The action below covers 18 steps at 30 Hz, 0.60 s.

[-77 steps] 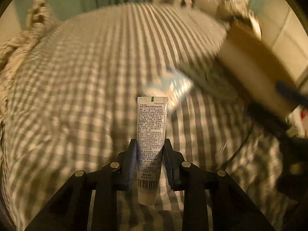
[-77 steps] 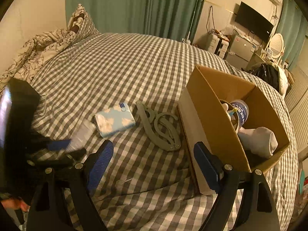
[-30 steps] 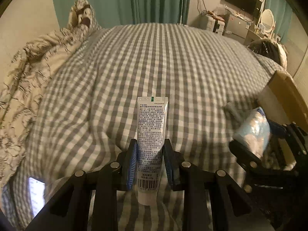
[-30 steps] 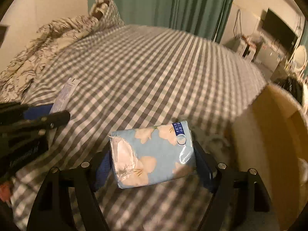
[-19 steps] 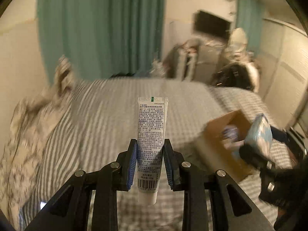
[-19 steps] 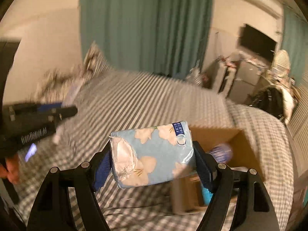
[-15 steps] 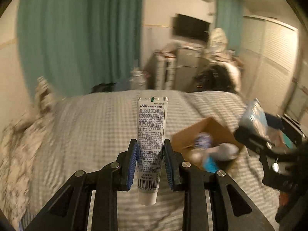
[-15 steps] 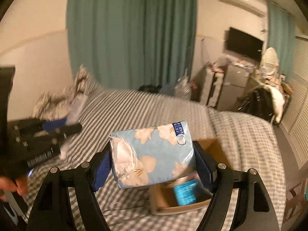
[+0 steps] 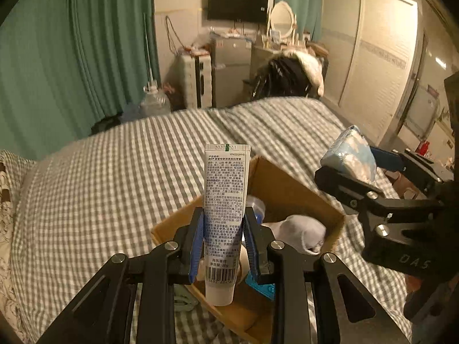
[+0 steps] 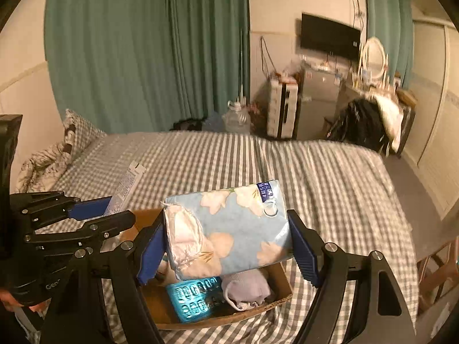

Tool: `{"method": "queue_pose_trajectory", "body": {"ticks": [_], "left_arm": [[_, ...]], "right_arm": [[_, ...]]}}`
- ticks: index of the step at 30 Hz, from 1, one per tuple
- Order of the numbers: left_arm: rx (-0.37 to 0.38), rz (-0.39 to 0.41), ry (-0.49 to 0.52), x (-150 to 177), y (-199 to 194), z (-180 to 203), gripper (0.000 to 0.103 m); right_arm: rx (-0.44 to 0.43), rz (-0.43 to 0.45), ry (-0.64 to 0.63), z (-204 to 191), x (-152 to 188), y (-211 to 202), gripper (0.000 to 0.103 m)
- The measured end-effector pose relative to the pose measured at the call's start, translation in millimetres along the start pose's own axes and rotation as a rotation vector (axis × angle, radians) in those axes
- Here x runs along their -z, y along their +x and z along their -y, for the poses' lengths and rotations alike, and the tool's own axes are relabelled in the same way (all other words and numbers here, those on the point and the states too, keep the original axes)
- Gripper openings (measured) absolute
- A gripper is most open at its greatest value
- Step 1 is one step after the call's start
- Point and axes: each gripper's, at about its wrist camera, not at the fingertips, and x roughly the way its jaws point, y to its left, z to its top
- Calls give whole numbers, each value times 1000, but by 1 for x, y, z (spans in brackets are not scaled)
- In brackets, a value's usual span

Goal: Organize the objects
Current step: 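Carry the tube and tissue pack over the box and open both tools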

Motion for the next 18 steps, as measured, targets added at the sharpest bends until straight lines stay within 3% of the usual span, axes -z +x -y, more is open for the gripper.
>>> {"method": "queue_pose_trajectory", "body": {"ticks": [6, 8, 11, 15, 18], "left_arm": [[21, -62, 36, 5, 40, 5, 30], [23, -59, 41, 2, 39, 7, 48], [2, -22, 29, -2, 25, 1, 71], [-13, 48, 4, -7, -17, -16, 81], [-52, 111, -11, -3, -59, -33, 82]], "right_arm": [[-7, -67, 20, 11, 31, 43, 79], [7, -64, 22, 17, 31, 47, 85], [48, -15, 23, 18, 25, 29, 90], [76, 47, 32, 11, 9, -11, 91], [96, 96, 14, -7, -3, -44, 91]]}}
